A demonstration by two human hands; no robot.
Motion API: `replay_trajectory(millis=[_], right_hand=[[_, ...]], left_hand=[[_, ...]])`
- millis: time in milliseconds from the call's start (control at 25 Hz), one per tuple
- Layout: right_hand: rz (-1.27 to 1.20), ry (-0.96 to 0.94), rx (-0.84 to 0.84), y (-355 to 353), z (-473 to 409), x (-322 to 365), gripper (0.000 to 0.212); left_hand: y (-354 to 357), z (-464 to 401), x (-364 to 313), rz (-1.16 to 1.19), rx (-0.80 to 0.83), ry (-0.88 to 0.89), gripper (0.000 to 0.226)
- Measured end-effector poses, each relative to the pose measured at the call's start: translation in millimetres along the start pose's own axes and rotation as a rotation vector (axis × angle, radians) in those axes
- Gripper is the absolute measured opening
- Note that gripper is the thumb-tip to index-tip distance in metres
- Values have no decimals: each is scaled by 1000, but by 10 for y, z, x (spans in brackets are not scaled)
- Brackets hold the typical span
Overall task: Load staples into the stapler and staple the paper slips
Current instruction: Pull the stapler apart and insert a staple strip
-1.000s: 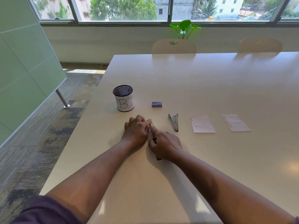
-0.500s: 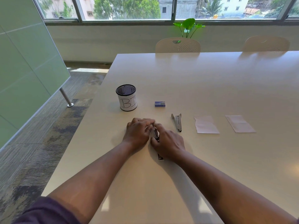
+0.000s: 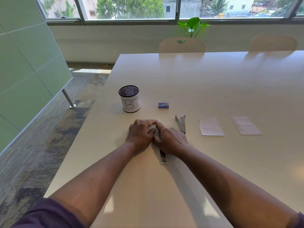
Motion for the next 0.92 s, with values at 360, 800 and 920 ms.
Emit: replay_trajectory(millis=[360,800,920], right_hand=[[-52,3,32,-11,14,-18,45],[-127,5,-171,-88,156,-80,33],[-188,-21,-211,-123,178,-63,32]], left_hand=[[-26,5,-81,-37,-14,33,42],[-48,31,-116,-41,-31,10,45],[-51,36,-122,-40,-30,12,48]])
Point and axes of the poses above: each hand's wrist, its own z-axis away from the middle knuckle, its own y-axis out of the palm, x = y × z, the point moved 10 cm from there along -z, towards the middle knuckle, and after that the axes turned 5 degrees about x, right-handed, at the moved point
